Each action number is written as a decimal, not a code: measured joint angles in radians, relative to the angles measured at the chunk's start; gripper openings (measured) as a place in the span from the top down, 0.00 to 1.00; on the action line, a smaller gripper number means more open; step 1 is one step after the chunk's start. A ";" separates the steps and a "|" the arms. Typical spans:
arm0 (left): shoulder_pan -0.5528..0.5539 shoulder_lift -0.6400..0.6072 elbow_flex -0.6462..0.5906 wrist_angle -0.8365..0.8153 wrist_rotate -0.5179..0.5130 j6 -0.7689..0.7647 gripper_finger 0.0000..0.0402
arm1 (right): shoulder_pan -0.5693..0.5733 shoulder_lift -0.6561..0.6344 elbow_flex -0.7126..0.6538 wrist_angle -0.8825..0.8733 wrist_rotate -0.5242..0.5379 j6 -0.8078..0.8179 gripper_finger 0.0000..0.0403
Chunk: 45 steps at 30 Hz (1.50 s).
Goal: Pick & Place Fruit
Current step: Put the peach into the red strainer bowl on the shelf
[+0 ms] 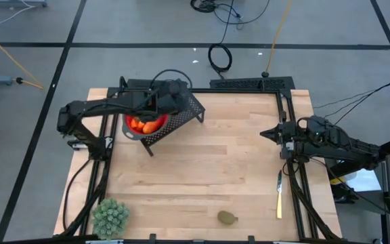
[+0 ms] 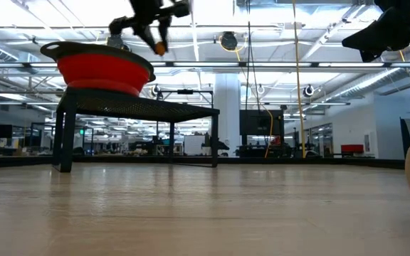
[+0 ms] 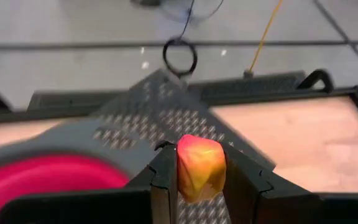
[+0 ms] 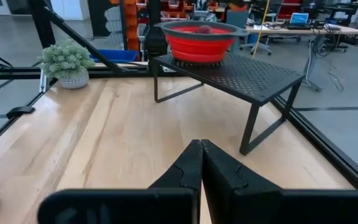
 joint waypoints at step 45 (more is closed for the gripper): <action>0.133 -0.129 -0.100 -0.542 0.311 -0.433 0.79 | 0.000 0.000 0.000 0.004 -0.002 0.016 1.00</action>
